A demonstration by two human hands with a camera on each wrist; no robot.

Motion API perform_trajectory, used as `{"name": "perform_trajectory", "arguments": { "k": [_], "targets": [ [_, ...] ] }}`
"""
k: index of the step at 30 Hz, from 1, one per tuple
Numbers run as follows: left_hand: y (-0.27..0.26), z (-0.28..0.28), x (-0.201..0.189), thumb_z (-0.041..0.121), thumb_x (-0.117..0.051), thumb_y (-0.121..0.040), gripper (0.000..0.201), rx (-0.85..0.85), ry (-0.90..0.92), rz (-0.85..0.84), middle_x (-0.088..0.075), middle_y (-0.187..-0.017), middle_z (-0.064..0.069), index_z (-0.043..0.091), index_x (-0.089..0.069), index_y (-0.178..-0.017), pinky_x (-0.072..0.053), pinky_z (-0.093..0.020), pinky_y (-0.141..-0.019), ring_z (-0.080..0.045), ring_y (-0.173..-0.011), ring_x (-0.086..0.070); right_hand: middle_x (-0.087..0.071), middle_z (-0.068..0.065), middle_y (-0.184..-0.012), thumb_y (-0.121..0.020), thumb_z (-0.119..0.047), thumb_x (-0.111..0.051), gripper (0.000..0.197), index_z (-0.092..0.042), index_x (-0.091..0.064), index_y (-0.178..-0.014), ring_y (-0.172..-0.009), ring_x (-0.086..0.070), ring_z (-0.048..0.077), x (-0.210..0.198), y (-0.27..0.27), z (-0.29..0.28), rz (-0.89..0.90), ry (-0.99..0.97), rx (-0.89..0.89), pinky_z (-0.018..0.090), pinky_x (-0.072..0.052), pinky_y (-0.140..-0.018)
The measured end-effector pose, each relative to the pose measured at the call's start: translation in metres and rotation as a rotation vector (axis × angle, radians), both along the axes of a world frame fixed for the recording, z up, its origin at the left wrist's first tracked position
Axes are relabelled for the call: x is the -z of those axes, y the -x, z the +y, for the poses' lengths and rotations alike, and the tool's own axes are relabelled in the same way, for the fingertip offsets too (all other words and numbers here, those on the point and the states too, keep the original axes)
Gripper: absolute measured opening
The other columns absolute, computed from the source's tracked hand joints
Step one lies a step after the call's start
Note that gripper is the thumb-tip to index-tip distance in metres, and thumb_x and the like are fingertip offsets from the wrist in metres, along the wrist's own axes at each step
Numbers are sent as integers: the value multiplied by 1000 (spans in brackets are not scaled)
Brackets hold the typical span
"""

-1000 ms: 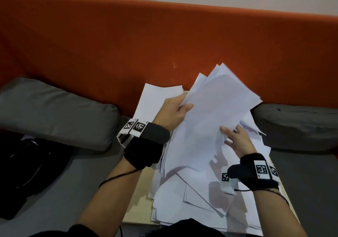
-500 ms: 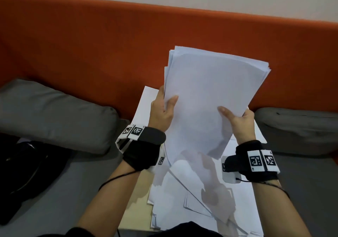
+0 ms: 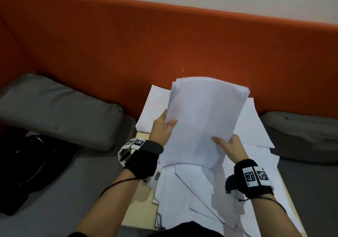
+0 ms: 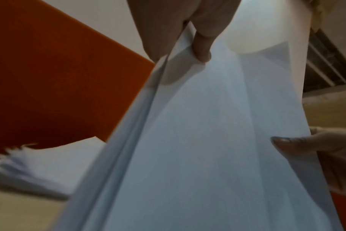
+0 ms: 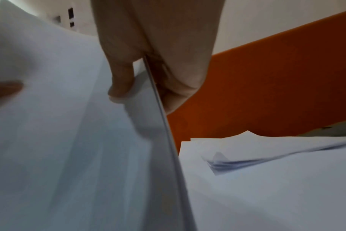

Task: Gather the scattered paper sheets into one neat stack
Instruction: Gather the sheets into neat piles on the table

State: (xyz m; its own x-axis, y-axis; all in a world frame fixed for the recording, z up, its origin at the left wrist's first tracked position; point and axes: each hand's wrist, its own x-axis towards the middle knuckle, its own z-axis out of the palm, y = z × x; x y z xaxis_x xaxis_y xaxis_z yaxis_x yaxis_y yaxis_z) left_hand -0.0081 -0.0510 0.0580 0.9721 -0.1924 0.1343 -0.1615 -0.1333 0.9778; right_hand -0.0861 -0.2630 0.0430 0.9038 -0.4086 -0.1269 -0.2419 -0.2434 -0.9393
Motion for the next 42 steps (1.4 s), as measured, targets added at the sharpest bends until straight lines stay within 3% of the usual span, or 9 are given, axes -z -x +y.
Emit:
{"name": "perform_trajectory", "arguments": {
  "k": [3,6,11,15,18,24,32,37,42],
  "targets": [
    [-1,-2,-23,13,-58,-86,27,5,111,-77,-64,-108,-7,11,-55,-113,-51,-31,-90,-16,-96,-63,-68,6,-90,-82,-5,-67,19,-6,-64,-101,-69,-67,3,-15,0,-10,-73,-57,6,13,-53,-62],
    [-4,-8,-42,8,-58,-87,23,68,254,-91,-64,-97,6,21,-54,-106,-53,-18,-78,5,-81,-63,-70,-6,-74,-86,-6,-62,14,-6,-63,-100,-57,-64,-6,-31,-1,-20,-152,-80,65,8,-50,-56],
    [-5,-18,-27,25,-63,-83,37,291,-12,36,-61,-117,-4,14,-53,-116,-46,-31,-96,-17,-108,-59,-68,-13,-65,-89,-9,-58,7,-15,-63,-88,-57,-61,-8,-46,8,-36,-278,-119,278,12,-49,-59],
    [8,-31,-4,12,-53,-93,44,350,-274,100,-50,-130,-3,5,-40,-134,-34,-27,-103,-18,-125,-46,-62,14,-100,-91,-6,-55,25,-1,-57,-115,-87,-60,20,-34,27,-45,-105,-62,286,27,-45,-75],
    [11,-40,28,16,-55,-92,49,452,-585,301,-46,-137,-10,4,-37,-136,-42,-30,-93,-24,-117,-50,-57,17,-95,-92,-3,-50,21,2,-55,-112,-77,-53,30,0,44,-50,138,-36,330,25,-46,-60],
    [23,-51,71,21,-55,-92,50,470,-871,350,-42,-140,-15,1,-39,-135,-35,-25,-100,-26,-128,-44,-44,21,-134,-91,-26,-50,45,-7,-46,-131,-125,-40,36,75,69,-62,827,402,304,39,-33,-103],
    [36,-66,77,18,-56,-91,54,501,-914,339,-42,-138,-20,0,-31,-135,-38,-30,-99,-30,-127,-44,-33,22,-133,-92,-20,-49,36,-10,-51,-127,-116,-41,41,79,66,-56,813,393,411,41,-38,-98],
    [38,-60,77,22,-58,-91,57,515,-923,375,-40,-140,-18,0,-30,-135,-36,-30,-101,-29,-129,-41,-56,20,-124,-91,-16,-48,35,-7,-54,-125,-113,-51,38,80,63,-56,736,360,361,40,-41,-98],
    [38,-48,74,23,-60,-90,55,558,-955,400,-43,-137,-16,1,-32,-133,-39,-31,-97,-29,-126,-45,-32,19,-136,-93,-26,-44,34,-19,-51,-125,-126,-28,38,76,56,-43,843,381,438,46,-27,-106]
  ]
}}
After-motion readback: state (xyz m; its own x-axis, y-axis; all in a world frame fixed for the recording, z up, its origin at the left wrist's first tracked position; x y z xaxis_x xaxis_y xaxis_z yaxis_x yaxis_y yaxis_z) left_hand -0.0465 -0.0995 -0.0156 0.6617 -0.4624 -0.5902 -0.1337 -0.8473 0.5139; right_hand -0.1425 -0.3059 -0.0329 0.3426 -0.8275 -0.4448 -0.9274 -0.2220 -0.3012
